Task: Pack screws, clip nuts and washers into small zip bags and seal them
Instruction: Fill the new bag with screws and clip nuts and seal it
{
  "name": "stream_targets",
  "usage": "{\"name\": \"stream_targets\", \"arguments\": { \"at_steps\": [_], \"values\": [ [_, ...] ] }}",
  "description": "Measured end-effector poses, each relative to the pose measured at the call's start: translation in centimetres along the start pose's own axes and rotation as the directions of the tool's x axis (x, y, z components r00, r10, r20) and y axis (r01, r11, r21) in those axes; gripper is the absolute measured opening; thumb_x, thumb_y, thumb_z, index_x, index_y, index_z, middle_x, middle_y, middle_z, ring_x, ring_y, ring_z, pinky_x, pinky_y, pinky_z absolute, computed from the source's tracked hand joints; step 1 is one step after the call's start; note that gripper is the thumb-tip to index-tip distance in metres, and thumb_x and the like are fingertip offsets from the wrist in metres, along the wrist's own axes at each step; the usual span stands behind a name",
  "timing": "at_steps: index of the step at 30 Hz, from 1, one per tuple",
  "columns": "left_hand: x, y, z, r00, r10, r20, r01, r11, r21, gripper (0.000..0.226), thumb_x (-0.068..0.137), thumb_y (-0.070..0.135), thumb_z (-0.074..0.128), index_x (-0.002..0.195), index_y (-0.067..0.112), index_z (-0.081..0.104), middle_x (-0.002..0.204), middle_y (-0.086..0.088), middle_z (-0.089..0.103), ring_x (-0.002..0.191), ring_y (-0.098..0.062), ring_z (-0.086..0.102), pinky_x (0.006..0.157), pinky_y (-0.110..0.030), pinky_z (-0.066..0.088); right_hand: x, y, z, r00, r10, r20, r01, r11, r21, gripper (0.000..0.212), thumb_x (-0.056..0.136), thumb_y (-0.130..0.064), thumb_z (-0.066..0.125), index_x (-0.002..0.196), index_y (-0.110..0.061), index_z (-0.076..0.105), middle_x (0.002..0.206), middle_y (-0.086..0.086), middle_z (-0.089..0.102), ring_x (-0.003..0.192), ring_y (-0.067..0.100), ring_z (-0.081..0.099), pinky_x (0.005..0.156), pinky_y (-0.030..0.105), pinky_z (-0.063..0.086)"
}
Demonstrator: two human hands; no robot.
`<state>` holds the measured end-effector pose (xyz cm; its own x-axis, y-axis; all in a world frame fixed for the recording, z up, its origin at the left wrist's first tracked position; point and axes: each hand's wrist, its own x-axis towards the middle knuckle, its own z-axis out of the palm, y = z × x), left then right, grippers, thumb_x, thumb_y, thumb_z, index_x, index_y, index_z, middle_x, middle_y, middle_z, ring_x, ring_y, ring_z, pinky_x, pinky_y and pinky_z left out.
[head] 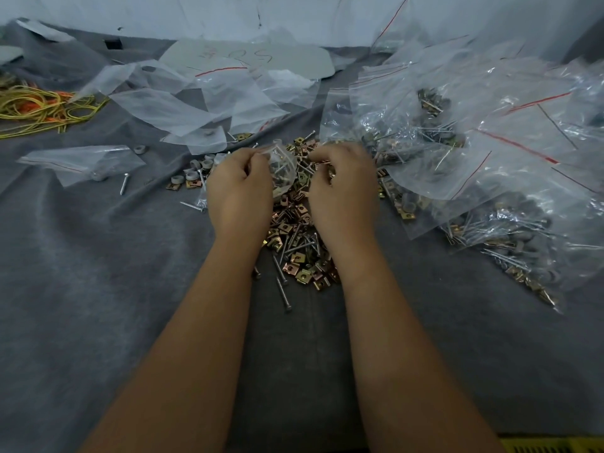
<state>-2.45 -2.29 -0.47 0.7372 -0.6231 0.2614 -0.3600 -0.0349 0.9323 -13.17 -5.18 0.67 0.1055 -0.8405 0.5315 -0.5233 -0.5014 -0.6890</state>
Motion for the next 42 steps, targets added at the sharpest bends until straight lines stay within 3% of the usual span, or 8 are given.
{"name": "stream_targets", "arguments": {
  "at_steps": [5, 10, 14, 20, 25, 29, 36, 42],
  "values": [
    [0.0, 0.1, -0.2, 1.0, -0.001, -0.006, 0.001, 1.0, -0.013, 0.035, 0.083, 0.029, 0.041, 0.085, 0.008, 0.068, 0.052, 0.004, 0.045, 0.043, -0.007, 0.031, 0.05, -0.031, 0.027, 0.0, 1.6, -0.8, 0.928, 0.329, 0.173, -0.187, 0.815, -0.549, 0.037, 0.088, -0.026, 0.05, 0.121, -0.01, 0.054, 0.135, 0.016, 0.045, 0.126, 0.033, 0.035, 0.105, 0.045, 0.031],
    [-0.1, 0.2, -0.2, 1.0, 0.009, 0.0, -0.009, 1.0, -0.008, 0.036, 0.082, 0.031, 0.04, 0.085, 0.012, 0.07, 0.05, 0.006, 0.046, 0.04, -0.006, 0.033, 0.048, -0.029, 0.027, 0.1, 1.5, -0.6, 0.936, 0.212, 0.28, -0.177, 0.973, -0.145, 0.045, 0.087, 0.0, 0.051, 0.129, -0.014, 0.058, 0.125, 0.007, 0.06, 0.114, 0.026, 0.055, 0.089, 0.034, 0.049],
    [0.0, 0.3, -0.3, 1.0, 0.0, 0.018, 0.0, 1.0, -0.012, 0.03, 0.084, 0.028, 0.041, 0.079, 0.022, 0.07, 0.046, 0.011, 0.046, 0.04, -0.005, 0.033, 0.047, -0.027, 0.026, 0.1, 1.3, -0.4, 0.939, 0.244, 0.241, -0.274, 0.957, 0.098, 0.06, 0.078, 0.014, 0.047, 0.126, -0.019, 0.062, 0.121, -0.003, 0.06, 0.112, 0.013, 0.056, 0.079, 0.016, 0.045],
    [0.0, 0.2, -0.4, 0.999, -0.026, 0.031, 0.027, 0.999, -0.034, 0.026, 0.084, 0.027, 0.042, 0.072, 0.028, 0.065, 0.042, 0.014, 0.043, 0.039, -0.005, 0.03, 0.048, -0.027, 0.026, 0.5, 2.0, -1.0, 0.924, 0.345, 0.167, -0.244, 0.865, -0.438, 0.034, 0.083, -0.019, 0.055, 0.116, -0.018, 0.066, 0.125, 0.009, 0.054, 0.116, 0.03, 0.043, 0.095, 0.04, 0.035],
    [-0.1, 0.2, -0.3, 0.999, -0.038, 0.037, 0.039, 0.999, -0.036, 0.026, 0.086, 0.027, 0.042, 0.07, 0.029, 0.063, 0.041, 0.015, 0.044, 0.037, -0.003, 0.032, 0.046, -0.026, 0.026, 0.4, 2.0, -0.7, 0.888, 0.343, 0.306, -0.192, 0.882, -0.43, 0.043, 0.084, -0.041, 0.059, 0.126, -0.034, 0.061, 0.138, 0.005, 0.043, 0.128, 0.031, 0.029, 0.103, 0.044, 0.023],
    [-0.1, 0.2, -0.3, 0.999, -0.033, 0.025, 0.034, 0.999, -0.034, 0.031, 0.085, 0.027, 0.042, 0.082, 0.015, 0.07, 0.041, 0.012, 0.041, 0.038, -0.004, 0.03, 0.048, -0.027, 0.026, 0.6, 2.3, -0.7, 0.897, 0.306, 0.32, -0.214, 0.932, -0.293, 0.023, 0.083, -0.034, 0.066, 0.105, -0.039, 0.063, 0.122, -0.004, 0.056, 0.124, 0.027, 0.036, 0.095, 0.04, 0.024],
    [-0.1, 0.3, -0.3, 0.998, -0.038, 0.047, 0.04, 0.999, -0.032, 0.027, 0.085, 0.026, 0.042, 0.069, 0.028, 0.063, 0.04, 0.015, 0.044, 0.037, -0.004, 0.032, 0.048, -0.027, 0.026, 0.2, 1.8, -0.8, 0.933, 0.284, 0.222, -0.269, 0.958, -0.097, 0.025, 0.083, -0.007, 0.058, 0.073, -0.03, 0.056, 0.079, -0.011, 0.061, 0.08, 0.014, 0.059, 0.067, 0.034, 0.049],
    [0.0, 0.2, -0.3, 0.999, -0.034, 0.032, 0.036, 0.998, -0.046, 0.031, 0.084, 0.027, 0.042, 0.084, 0.015, 0.07, 0.043, 0.012, 0.042, 0.038, -0.005, 0.03, 0.049, -0.028, 0.025, 0.5, 1.8, -0.9, 0.944, 0.256, 0.209, -0.193, 0.941, -0.278, 0.022, 0.086, -0.026, 0.056, 0.102, -0.026, 0.073, 0.112, 0.002, 0.066, 0.116, 0.029, 0.047, 0.099, 0.043, 0.04]
  ]
}}
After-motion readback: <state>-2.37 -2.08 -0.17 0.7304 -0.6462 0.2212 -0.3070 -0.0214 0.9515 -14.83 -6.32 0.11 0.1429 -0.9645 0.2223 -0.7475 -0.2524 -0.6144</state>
